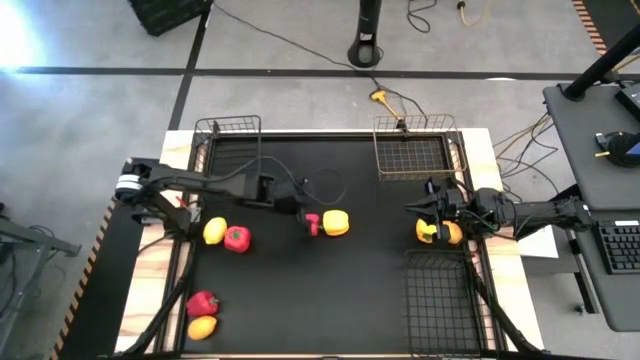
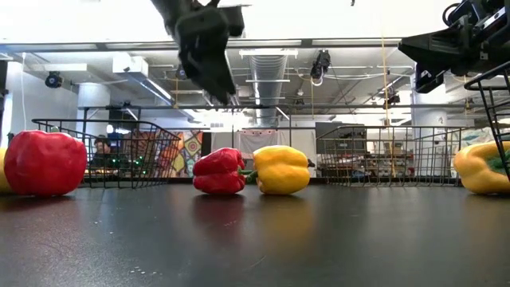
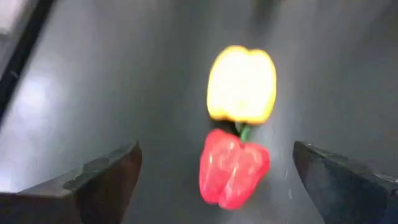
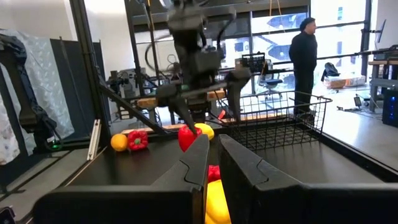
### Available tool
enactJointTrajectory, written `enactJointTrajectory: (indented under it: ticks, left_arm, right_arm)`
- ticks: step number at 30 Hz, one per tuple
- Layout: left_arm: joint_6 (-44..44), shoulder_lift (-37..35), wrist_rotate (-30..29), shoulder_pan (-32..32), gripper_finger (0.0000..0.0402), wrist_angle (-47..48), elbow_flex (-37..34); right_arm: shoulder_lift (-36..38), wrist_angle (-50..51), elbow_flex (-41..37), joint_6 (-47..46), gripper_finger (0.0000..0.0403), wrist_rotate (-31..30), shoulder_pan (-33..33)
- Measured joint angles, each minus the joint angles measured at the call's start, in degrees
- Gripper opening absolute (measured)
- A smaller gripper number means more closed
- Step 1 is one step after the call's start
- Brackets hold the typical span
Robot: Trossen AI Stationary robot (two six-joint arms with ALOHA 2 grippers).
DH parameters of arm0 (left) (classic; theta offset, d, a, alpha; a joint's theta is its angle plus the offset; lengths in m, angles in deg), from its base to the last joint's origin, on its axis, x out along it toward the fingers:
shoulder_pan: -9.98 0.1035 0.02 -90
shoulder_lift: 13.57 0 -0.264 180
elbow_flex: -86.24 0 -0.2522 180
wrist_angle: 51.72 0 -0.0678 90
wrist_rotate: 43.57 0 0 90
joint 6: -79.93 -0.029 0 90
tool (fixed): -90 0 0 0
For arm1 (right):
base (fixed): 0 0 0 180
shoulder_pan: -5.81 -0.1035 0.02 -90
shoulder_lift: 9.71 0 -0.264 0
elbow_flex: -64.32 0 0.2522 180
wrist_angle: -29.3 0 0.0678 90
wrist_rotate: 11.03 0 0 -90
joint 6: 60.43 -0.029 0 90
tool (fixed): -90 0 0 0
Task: Sort produce into baskets
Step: Put the top right red bell pepper into the top black mesh basket
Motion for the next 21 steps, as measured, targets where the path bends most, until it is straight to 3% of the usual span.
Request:
enactJointTrajectory:
  ticks: [6, 13, 21]
  left_arm:
    - [-3.07, 1.80, 5.33, 0.00, 0.0398, -1.90, -5.15]
    - [-9.77, 3.85, 4.74, 0.31, 0.0398, -12.45, -12.22]
    - [-12.14, 6.68, 4.78, 0.26, 0.0398, -19.52, -14.49]
  right_arm:
    - [0.00, -0.02, -0.02, -0.02, 0.0029, 0.00, -0.02]
    - [0.00, -0.02, -0.02, -0.01, 0.0029, 0.00, -0.02]
    - [0.00, 0.00, -0.02, -0.01, 0.0029, 0.03, -0.01]
